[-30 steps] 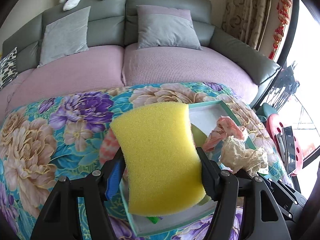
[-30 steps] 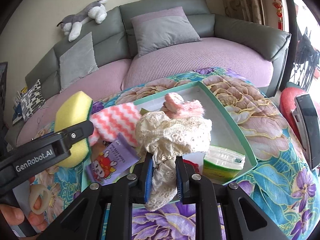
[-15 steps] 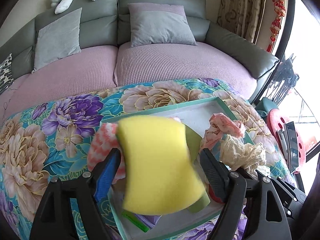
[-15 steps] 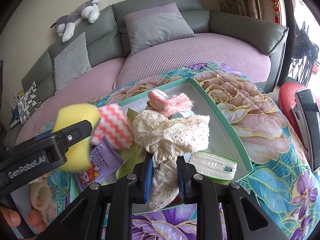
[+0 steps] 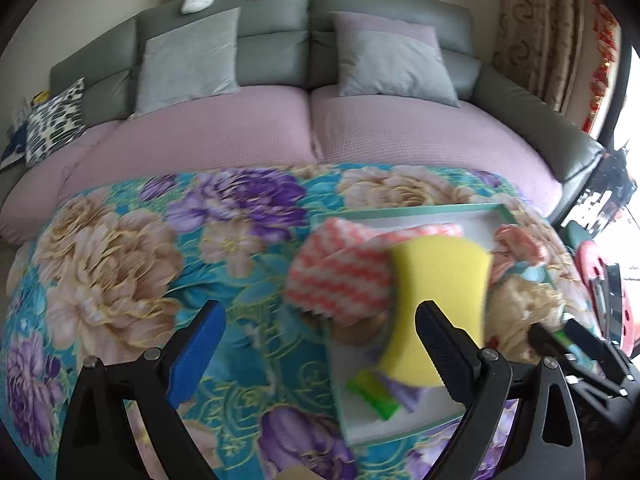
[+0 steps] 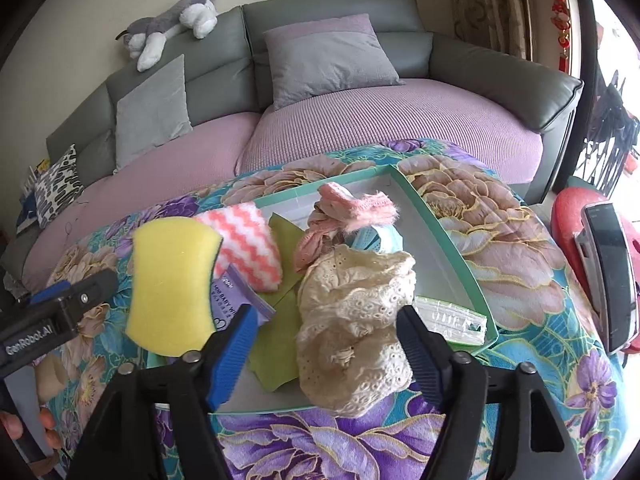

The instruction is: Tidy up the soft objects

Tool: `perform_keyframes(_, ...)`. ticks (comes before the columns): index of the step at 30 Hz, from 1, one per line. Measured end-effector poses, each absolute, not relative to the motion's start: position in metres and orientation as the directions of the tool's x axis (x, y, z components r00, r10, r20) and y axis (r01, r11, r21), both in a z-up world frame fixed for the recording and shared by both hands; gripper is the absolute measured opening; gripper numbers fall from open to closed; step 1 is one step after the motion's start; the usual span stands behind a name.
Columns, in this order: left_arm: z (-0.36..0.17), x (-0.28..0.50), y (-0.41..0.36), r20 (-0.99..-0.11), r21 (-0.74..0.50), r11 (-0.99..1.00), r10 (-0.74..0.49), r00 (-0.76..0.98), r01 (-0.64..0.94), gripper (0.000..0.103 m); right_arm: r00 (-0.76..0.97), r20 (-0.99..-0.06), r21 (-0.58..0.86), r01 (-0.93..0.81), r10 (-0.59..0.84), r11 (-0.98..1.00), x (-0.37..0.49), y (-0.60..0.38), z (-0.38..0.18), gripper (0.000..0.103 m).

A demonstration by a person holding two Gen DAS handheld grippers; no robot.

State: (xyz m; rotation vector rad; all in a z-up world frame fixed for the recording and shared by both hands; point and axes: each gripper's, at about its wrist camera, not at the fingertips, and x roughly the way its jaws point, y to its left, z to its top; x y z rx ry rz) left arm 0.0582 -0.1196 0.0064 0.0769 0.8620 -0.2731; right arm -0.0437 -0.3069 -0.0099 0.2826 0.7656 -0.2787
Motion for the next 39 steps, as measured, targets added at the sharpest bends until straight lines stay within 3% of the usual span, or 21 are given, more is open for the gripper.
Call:
perform_keyframes(3, 0.002, 0.057, -0.098, -0.76, -0.051, 0.976, -0.176, 0.626, 0.212, 0.096, 0.696, -0.701, 0.132, 0.339, -0.154, 0.931, -0.048, -0.302, -0.005, 0.096)
perform_keyframes(6, -0.002, 0.052, -0.076, -0.761, -0.051, 0.985, -0.147, 0.632, 0.167, 0.098, 0.701, -0.693, 0.112, 0.338, -0.171, 0.935, -0.052, -0.298, -0.001, 0.102)
perform_keyframes(14, -0.023, 0.03, -0.033, -0.784, -0.017, 0.994, -0.079, 0.616, 0.106, 0.101, 0.688, -0.696, 0.064, 0.344, -0.205, 0.937, -0.065, -0.285, 0.001, 0.103)
perform_keyframes(28, -0.029, -0.001, -0.016, -0.787, -0.072, 0.988, -0.141, 0.601, 0.139, 0.101, 0.662, -0.718, 0.011, 0.322, -0.217, 0.947, -0.095, -0.248, -0.007, 0.103)
perform_keyframes(34, -0.033, -0.008, -0.011, -0.796, 0.015, 0.997, -0.035, 0.605, 0.078, 0.101, 0.628, -0.75, -0.02, 0.294, -0.208, 0.956, -0.098, -0.233, -0.023, 0.103)
perform_keyframes(39, -0.041, -0.01, -0.009, -0.811, 0.038, 0.995, -0.026, 0.584, 0.097, 0.101, 0.633, -0.749, -0.022, 0.273, -0.197, 0.962, -0.094, -0.226, -0.023, 0.103)
